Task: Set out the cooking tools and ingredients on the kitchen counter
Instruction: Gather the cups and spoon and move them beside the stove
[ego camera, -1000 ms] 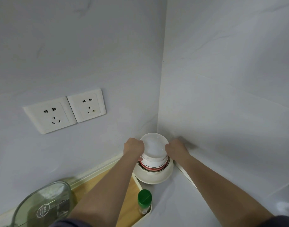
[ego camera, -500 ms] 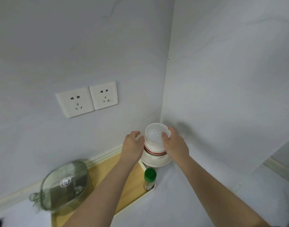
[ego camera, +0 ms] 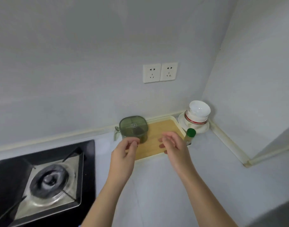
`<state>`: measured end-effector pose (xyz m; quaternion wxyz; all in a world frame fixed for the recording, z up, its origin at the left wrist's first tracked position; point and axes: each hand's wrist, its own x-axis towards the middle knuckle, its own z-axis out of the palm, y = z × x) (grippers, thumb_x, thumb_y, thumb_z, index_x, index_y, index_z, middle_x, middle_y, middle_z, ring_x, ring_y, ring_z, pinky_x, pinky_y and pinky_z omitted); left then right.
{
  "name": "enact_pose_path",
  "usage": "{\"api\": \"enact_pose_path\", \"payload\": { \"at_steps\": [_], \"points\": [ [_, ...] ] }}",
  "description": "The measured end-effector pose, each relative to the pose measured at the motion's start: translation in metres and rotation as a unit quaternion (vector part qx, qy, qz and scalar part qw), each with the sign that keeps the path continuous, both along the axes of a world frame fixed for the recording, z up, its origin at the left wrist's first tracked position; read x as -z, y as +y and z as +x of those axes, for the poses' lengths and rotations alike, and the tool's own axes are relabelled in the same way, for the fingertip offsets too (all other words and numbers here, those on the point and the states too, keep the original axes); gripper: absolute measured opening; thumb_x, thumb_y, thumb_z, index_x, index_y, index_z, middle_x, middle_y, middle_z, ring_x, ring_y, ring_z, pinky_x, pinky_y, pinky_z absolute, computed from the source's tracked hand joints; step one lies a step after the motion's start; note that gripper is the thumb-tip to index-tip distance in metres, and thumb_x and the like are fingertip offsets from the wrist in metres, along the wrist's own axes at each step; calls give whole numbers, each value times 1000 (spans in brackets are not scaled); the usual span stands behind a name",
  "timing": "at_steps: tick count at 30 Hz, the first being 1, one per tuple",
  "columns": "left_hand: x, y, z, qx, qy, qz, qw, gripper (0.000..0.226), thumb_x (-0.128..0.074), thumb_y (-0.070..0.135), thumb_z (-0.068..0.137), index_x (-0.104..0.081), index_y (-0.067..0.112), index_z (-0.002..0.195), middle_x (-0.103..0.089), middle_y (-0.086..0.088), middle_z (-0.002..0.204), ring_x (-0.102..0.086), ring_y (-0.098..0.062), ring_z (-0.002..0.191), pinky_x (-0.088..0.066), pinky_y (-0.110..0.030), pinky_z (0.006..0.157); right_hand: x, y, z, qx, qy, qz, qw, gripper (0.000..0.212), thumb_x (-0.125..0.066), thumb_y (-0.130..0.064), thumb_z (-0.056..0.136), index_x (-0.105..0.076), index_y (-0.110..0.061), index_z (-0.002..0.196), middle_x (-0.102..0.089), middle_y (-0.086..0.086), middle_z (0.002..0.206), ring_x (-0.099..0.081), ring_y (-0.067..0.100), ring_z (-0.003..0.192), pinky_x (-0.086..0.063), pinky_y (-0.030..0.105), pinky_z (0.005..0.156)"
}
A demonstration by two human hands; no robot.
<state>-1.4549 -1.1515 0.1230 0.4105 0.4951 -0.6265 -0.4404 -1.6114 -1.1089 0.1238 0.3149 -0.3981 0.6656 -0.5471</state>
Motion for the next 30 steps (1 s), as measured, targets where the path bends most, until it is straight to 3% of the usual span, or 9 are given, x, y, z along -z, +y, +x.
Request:
{"api": "enact_pose_path", "payload": {
  "at_steps": [5,9,14,30],
  "points": [
    [-11,66,104,-46,24,6,999,26,-49,11,95,-67,28,88,-70,14,89,-64,-4,89,-53,-35,84,-15,57,99,-62,3,0,998,20,-50,-14,95,-62,-30,96,-70,-4,94,-65,6,77,-47,21,71],
    [-25,113,178,-69,20,-15,997,24,-48,12,95,-68,25,91,-69,13,90,-62,5,83,-51,-28,83,-29,96,169,-95,-3,-15,995,20,-49,-10,95,-63,-23,99,-69,0,93,-64,4,73,-47,14,68],
    [-45,151,255,-116,47,-35,992,24,-49,12,95,-69,24,92,-70,11,89,-65,-2,89,-54,-32,86,-48,125,238,-147,4,-24,989,20,-48,-9,95,-64,-21,101,-69,-4,91,-64,4,74,-47,15,69],
    [-38,124,427,-200,18,-24,979,25,-49,13,96,-67,30,93,-70,17,92,-64,-1,94,-54,-37,87,-45,50,396,-286,13,-18,958,21,-48,-11,96,-66,-20,102,-71,-1,90,-67,9,80,-53,20,73]
  ]
}}
